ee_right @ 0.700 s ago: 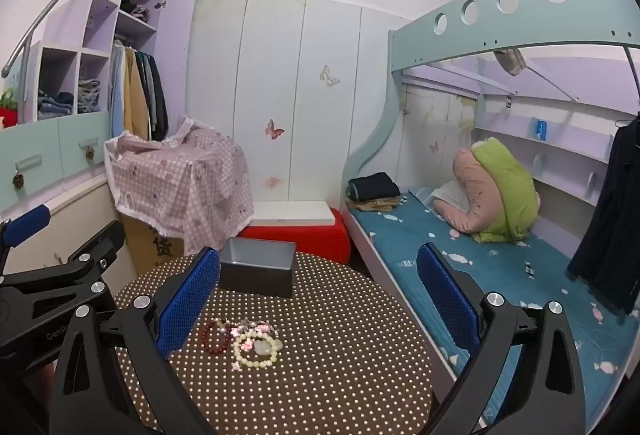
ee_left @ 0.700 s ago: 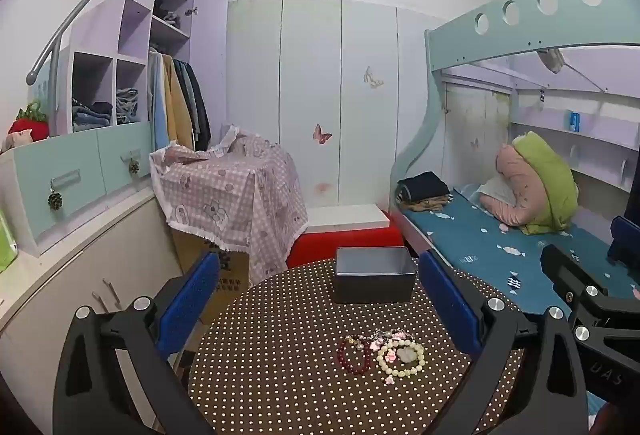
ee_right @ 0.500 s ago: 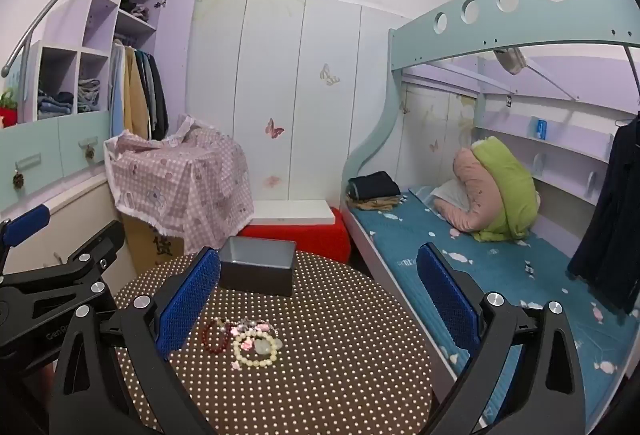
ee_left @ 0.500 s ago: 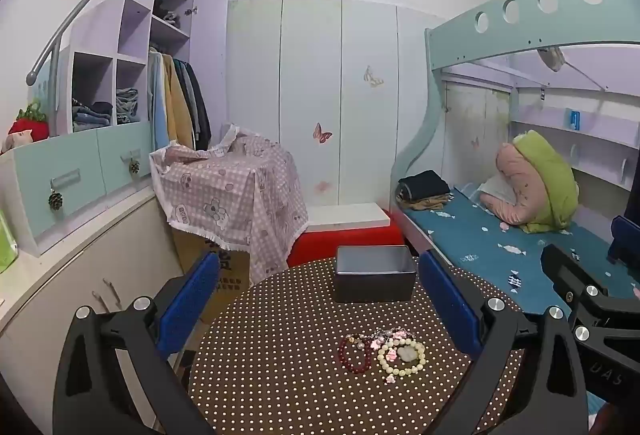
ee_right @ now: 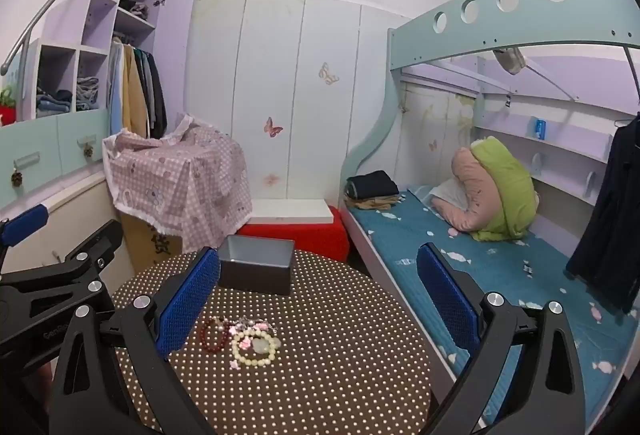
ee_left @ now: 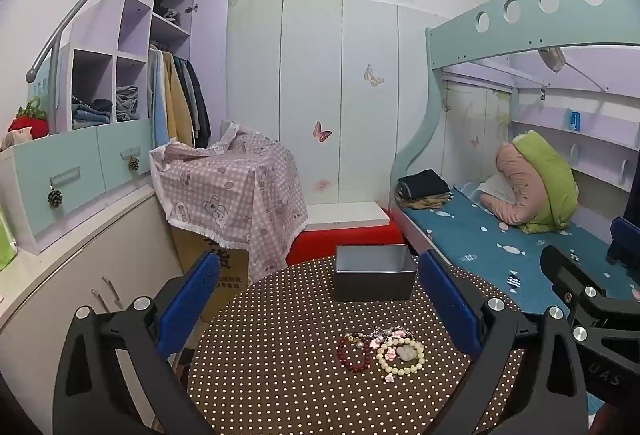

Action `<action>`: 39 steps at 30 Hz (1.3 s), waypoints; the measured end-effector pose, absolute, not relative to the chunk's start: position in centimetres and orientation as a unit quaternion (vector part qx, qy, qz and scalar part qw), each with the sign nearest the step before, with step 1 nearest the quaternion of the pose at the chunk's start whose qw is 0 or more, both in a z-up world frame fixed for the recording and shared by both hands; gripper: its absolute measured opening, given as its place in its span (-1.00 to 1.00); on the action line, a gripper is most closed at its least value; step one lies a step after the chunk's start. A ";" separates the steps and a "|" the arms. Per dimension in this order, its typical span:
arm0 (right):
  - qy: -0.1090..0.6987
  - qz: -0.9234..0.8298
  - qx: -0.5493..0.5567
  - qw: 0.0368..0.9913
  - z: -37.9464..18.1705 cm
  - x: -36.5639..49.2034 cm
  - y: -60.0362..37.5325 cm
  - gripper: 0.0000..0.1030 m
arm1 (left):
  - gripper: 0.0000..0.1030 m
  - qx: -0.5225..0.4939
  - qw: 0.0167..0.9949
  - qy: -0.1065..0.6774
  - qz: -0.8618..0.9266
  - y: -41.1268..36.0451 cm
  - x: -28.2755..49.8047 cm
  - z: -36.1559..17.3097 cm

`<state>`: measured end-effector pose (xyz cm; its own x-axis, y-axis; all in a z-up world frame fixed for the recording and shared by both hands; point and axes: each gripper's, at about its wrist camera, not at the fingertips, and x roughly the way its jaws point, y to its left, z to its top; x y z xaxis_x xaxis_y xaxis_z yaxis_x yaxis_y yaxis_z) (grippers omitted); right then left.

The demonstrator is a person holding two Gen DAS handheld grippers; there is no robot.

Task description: Organize jewelry

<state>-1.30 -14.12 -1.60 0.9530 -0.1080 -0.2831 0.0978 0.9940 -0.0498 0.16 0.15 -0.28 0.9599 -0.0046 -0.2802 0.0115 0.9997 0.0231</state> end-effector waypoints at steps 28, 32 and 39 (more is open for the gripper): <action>0.144 -0.053 -0.018 0.988 -1.5 -1.4 -14.3 0.86 | 0.87 0.013 0.990 0.142 -0.003 0.2 0.2 -0.6; 0.144 -0.053 -0.018 0.988 -1.4 -1.3 -14.2 0.86 | 0.87 0.014 0.990 0.142 -0.003 0.3 0.2 -0.9; 0.145 -0.053 -0.018 0.988 -1.4 -1.3 -14.2 0.86 | 0.87 0.014 0.990 0.143 -0.002 0.2 0.2 -0.5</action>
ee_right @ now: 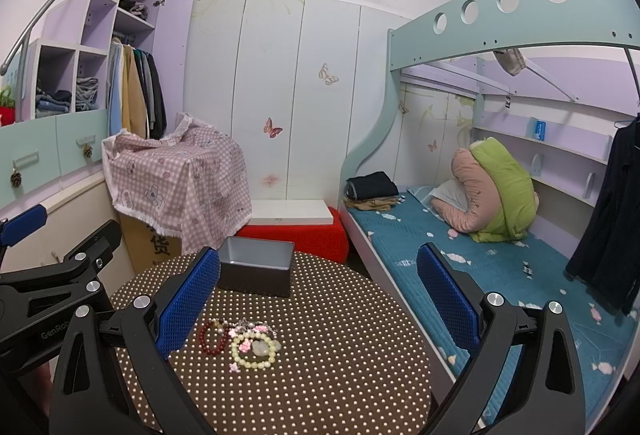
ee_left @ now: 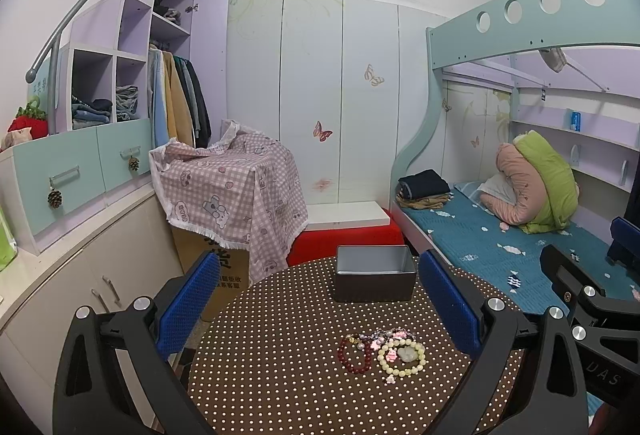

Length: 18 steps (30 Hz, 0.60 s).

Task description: Organize jewelry

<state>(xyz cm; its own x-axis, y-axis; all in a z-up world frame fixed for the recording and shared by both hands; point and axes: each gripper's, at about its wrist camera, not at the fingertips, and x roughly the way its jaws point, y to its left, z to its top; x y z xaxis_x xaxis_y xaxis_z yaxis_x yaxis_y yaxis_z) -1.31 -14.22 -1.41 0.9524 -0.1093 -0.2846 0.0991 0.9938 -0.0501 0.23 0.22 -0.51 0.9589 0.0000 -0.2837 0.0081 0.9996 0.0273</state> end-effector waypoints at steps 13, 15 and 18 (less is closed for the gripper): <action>0.145 -0.056 -0.022 0.988 -1.2 -0.8 -13.9 0.86 | 0.87 0.011 0.990 0.142 -0.006 0.7 0.3 -0.5; 0.146 -0.055 -0.022 0.988 -1.3 -0.8 -13.9 0.86 | 0.87 0.012 0.990 0.141 -0.005 0.6 0.3 -0.5; 0.146 -0.055 -0.021 0.988 -1.3 -0.8 -13.9 0.86 | 0.87 0.011 0.990 0.142 -0.006 0.7 0.3 -0.5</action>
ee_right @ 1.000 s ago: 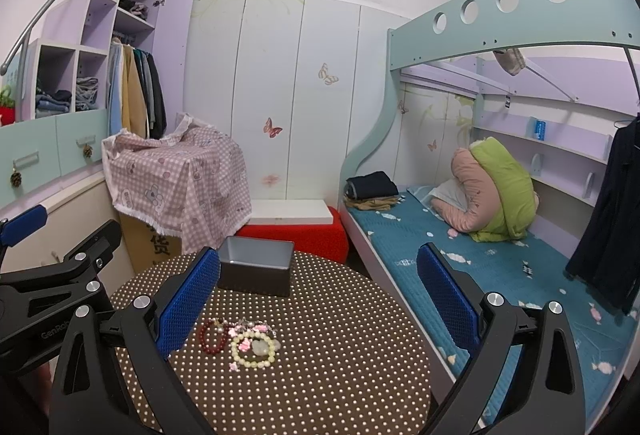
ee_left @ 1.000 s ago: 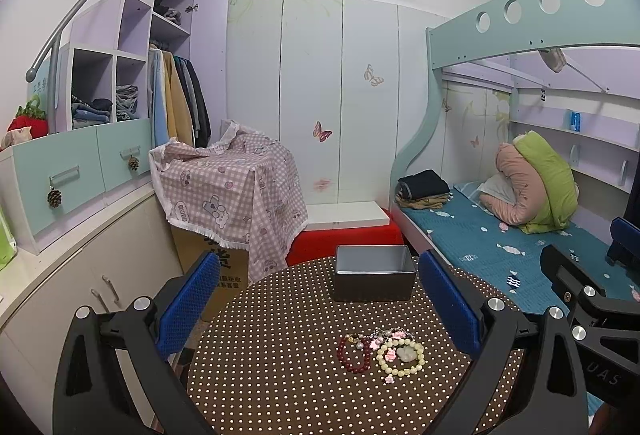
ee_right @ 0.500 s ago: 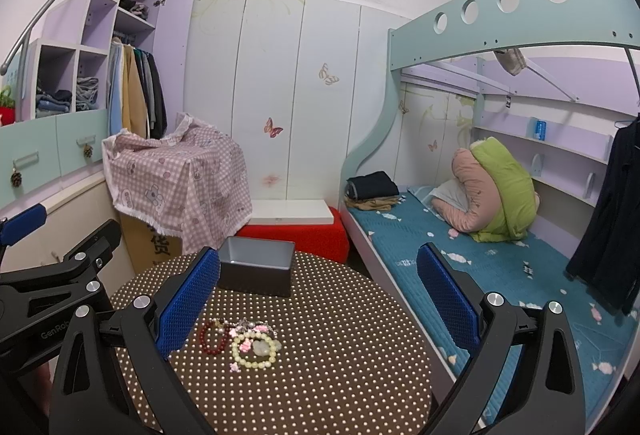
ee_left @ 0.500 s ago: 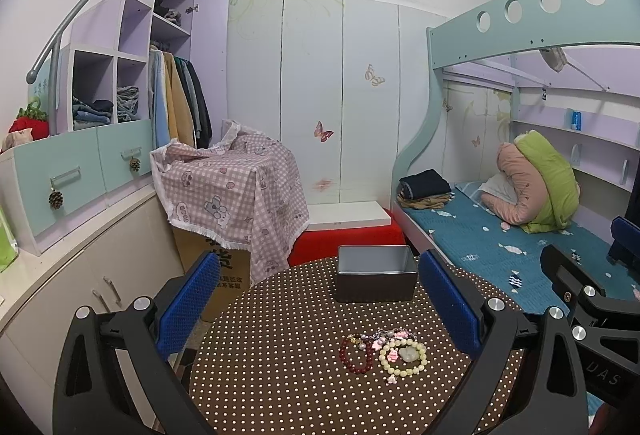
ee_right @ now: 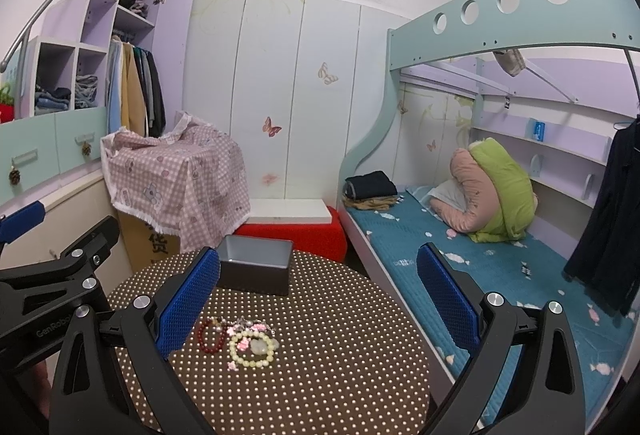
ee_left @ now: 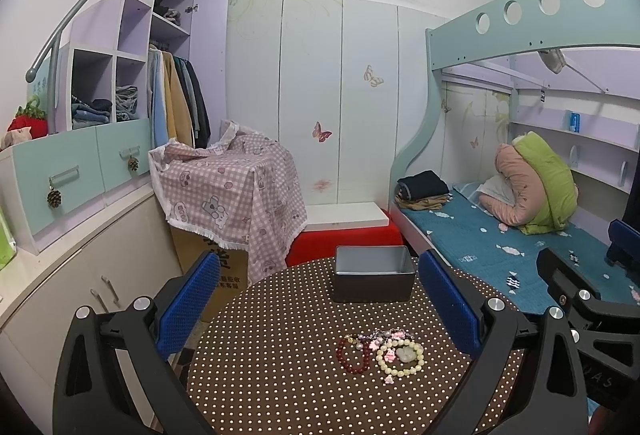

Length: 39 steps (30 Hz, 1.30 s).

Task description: Organize jewelry

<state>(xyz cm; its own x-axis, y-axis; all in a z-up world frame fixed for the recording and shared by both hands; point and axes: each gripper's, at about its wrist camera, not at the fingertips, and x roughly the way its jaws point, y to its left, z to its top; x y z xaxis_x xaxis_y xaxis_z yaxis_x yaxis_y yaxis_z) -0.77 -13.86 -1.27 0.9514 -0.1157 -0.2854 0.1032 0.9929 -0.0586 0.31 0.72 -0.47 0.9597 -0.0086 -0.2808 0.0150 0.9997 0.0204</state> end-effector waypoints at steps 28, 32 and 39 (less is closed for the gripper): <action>0.157 -0.055 -0.013 0.986 -2.4 0.2 -14.5 0.86 | 0.87 0.019 0.988 0.151 -0.005 0.2 1.0 -0.9; 0.159 -0.055 -0.012 0.986 -2.6 0.5 -14.6 0.86 | 0.87 0.019 0.988 0.152 -0.005 0.3 1.1 -0.9; 0.162 -0.054 -0.010 0.985 -2.8 1.1 -14.7 0.86 | 0.87 0.022 0.988 0.155 -0.005 0.0 2.2 -1.3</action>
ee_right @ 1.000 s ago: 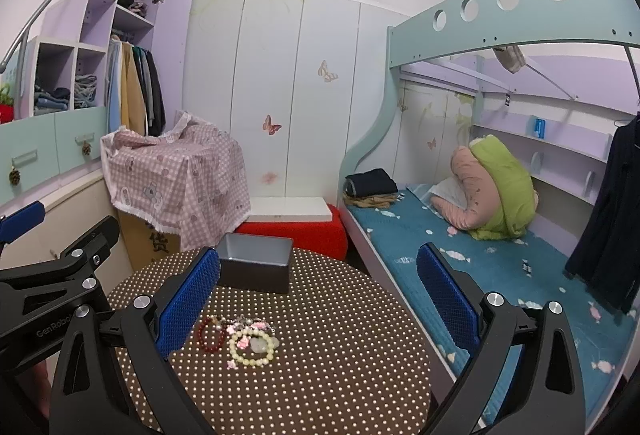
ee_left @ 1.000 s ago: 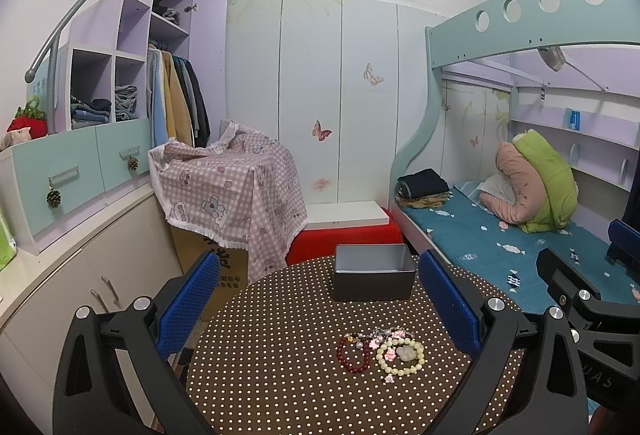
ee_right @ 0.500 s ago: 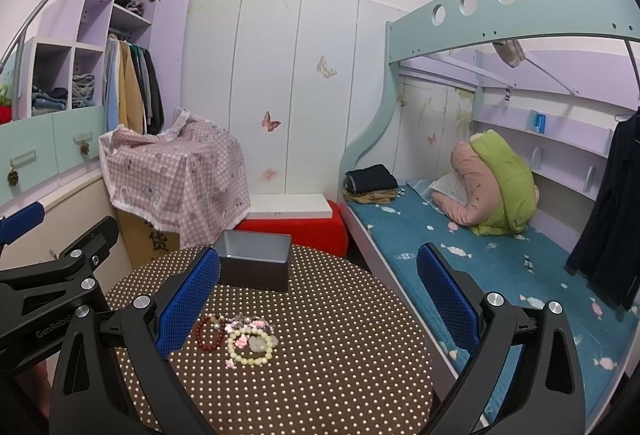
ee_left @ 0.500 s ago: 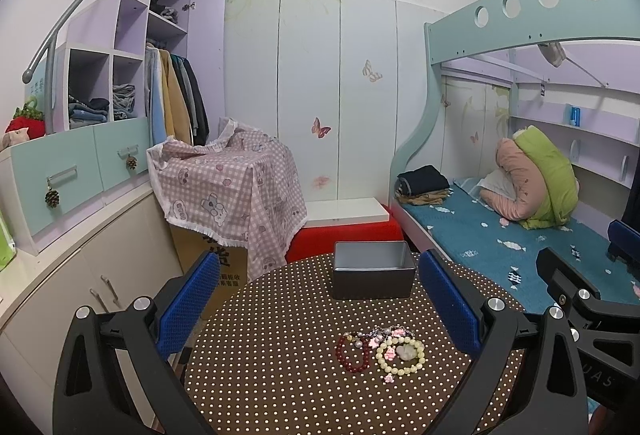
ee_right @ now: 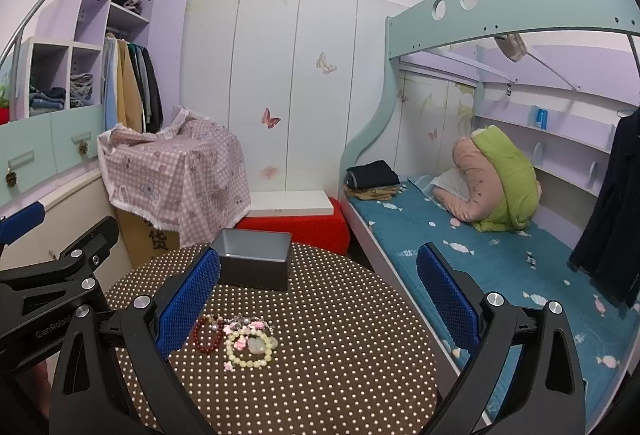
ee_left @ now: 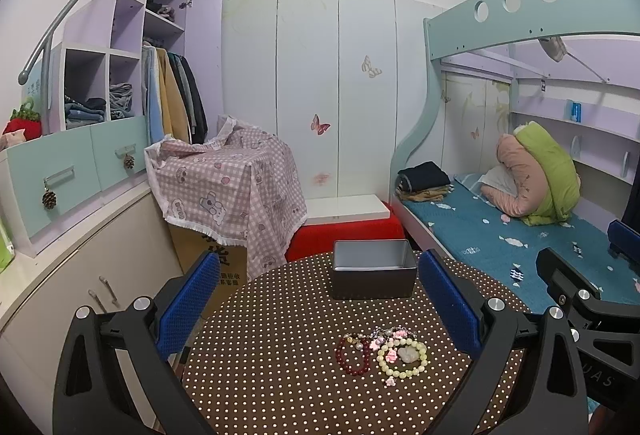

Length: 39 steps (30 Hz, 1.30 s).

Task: Organize jewelry
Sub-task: 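Lower both tools toward the jewelry pile on the table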

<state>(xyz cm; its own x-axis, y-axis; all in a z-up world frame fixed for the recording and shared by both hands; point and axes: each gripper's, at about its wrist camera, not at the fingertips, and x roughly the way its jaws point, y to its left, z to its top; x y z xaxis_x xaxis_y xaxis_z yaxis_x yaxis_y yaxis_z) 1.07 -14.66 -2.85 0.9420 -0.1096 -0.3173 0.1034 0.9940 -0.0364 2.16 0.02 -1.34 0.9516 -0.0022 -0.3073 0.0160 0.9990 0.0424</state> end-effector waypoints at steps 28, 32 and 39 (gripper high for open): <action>0.363 -0.045 -0.015 0.931 -16.2 12.2 -15.9 0.86 | 0.87 -0.031 0.900 0.435 -0.024 4.5 15.0 -17.4; 0.393 -0.022 -0.018 0.919 -18.6 13.4 -15.3 0.86 | 0.86 -0.003 0.893 0.449 -0.031 2.7 16.1 -19.2; 0.417 0.001 -0.012 0.909 -20.5 14.8 -14.7 0.86 | 0.66 0.047 0.887 0.459 -0.018 1.8 17.5 -20.4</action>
<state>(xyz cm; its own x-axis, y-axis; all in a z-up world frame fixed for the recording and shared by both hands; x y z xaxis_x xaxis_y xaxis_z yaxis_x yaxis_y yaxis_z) 14.81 -14.73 -20.51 0.6519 -0.0086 -0.7582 -0.0111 0.9997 -0.0209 17.53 1.76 -20.37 0.5784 0.0101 -0.8157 0.0755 0.9950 0.0659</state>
